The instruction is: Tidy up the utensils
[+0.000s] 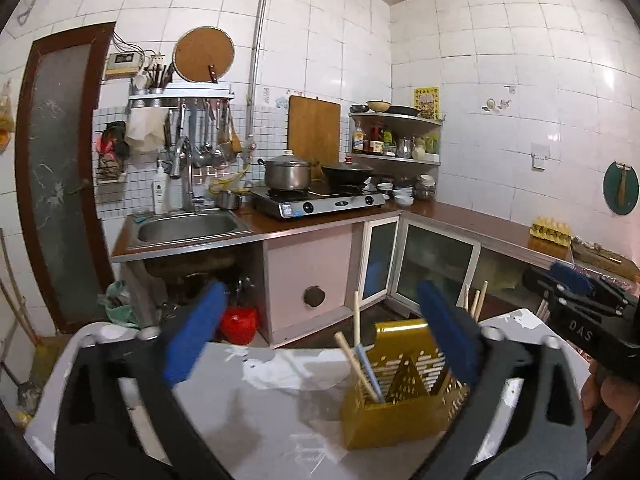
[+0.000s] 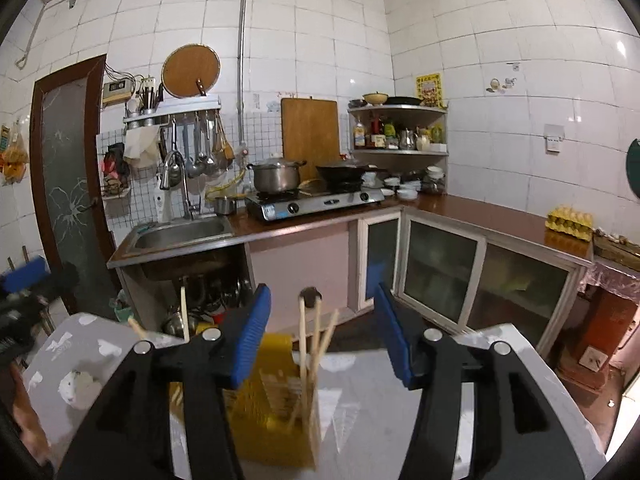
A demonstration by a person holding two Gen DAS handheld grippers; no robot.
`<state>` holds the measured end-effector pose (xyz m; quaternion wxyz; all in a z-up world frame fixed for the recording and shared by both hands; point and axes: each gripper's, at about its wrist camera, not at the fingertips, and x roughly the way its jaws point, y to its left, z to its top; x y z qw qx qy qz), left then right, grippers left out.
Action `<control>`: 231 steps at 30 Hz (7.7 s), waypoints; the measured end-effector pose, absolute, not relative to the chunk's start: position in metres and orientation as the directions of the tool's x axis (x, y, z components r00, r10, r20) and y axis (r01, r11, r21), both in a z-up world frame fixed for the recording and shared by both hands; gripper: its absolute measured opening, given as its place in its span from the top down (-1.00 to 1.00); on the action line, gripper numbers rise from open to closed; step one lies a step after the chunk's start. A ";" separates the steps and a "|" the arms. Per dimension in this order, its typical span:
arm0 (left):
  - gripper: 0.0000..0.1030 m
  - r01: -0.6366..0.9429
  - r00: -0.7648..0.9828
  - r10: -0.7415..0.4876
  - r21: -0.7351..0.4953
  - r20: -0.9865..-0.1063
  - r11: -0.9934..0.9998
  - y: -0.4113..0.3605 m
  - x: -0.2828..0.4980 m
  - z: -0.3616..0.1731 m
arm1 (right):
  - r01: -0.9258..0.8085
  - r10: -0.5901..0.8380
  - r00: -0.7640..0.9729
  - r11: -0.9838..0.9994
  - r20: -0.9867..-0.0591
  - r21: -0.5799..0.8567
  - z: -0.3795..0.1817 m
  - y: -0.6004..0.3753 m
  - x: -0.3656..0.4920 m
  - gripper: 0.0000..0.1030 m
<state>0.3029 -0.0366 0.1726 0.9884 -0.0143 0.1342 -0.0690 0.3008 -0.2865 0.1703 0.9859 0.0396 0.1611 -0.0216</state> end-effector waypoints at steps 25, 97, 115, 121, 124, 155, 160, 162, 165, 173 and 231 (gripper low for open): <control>-0.90 0.015 0.754 0.027 0.058 -0.656 0.998 -0.004 0.243 -0.005 | 0.164 -0.055 0.697 0.983 -0.715 0.083 -0.005 -0.248 0.226 -0.21; 0.92 0.144 0.708 -0.149 -0.066 -0.690 0.987 -0.055 0.241 0.019 | 0.104 -0.003 0.803 0.985 -0.596 0.136 0.032 -0.276 0.215 0.57; 0.93 0.115 0.883 -0.150 -0.105 -0.446 0.988 -0.020 0.208 0.080 | 0.080 -0.050 0.932 0.995 -0.360 0.067 0.080 -0.265 0.185 0.57; 0.93 0.120 0.904 -0.151 -0.100 -0.399 0.988 -0.017 0.203 0.089 | 0.075 -0.061 0.948 0.997 -0.313 0.032 0.091 -0.261 0.176 0.57; 0.93 0.126 0.915 -0.157 -0.105 -0.372 0.986 -0.016 0.198 0.095 | 0.073 -0.066 0.953 0.997 -0.296 0.014 0.095 -0.261 0.173 0.57; 0.93 0.189 0.942 -0.211 -0.108 -0.260 0.976 -0.033 0.220 0.154 | 0.044 -0.036 0.969 0.999 -0.244 0.026 0.139 -0.276 0.198 0.58; 0.93 0.217 0.946 -0.237 -0.108 -0.223 0.970 -0.042 0.231 0.182 | 0.031 -0.023 0.976 0.999 -0.215 0.035 0.165 -0.280 0.209 0.58; 0.93 0.231 0.946 -0.250 -0.110 -0.206 0.967 -0.046 0.235 0.194 | 0.028 -0.021 0.979 0.999 -0.202 0.036 0.177 -0.280 0.215 0.58; 0.93 0.237 0.954 -0.252 -0.104 -0.166 0.966 -0.051 0.243 0.214 | 0.030 -0.023 0.983 0.999 -0.180 0.037 0.196 -0.280 0.226 0.58; 0.93 0.246 0.961 -0.254 -0.081 -0.106 0.966 -0.071 0.279 0.250 | 0.030 -0.026 0.989 0.999 -0.143 0.026 0.230 -0.269 0.272 0.58; -0.90 0.077 0.734 -0.075 -0.027 -0.675 0.997 0.019 0.207 0.002 | -0.069 0.055 0.696 0.998 -0.716 0.010 -0.003 -0.236 0.169 -0.58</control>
